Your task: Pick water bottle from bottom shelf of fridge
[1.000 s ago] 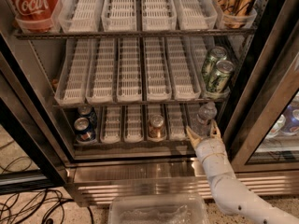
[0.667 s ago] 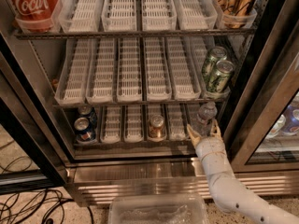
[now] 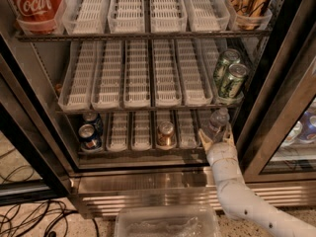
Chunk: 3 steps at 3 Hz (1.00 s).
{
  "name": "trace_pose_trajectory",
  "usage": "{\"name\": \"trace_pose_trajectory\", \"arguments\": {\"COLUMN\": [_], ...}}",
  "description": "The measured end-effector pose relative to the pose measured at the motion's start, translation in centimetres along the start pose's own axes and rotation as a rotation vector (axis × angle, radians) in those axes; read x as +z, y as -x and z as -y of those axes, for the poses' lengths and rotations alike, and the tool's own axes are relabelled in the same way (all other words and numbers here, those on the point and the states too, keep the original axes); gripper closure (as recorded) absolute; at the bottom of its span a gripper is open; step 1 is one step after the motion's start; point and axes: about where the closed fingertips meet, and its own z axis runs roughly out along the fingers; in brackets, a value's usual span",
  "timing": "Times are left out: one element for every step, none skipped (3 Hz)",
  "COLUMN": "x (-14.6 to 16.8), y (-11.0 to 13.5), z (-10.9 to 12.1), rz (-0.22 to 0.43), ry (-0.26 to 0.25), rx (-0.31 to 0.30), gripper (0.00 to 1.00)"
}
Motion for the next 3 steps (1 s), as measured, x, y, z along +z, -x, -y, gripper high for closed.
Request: {"name": "trace_pose_trajectory", "arguments": {"x": [1.0,2.0,3.0], "y": [-0.7,-1.3,-1.5], "z": [0.4,0.8,1.0], "rz": [-0.009,-0.020,-0.027], "ry": [-0.026,-0.045,-0.050], "rx": [-0.017,-0.027,-0.027], "gripper": [0.33,0.32,0.32]}}
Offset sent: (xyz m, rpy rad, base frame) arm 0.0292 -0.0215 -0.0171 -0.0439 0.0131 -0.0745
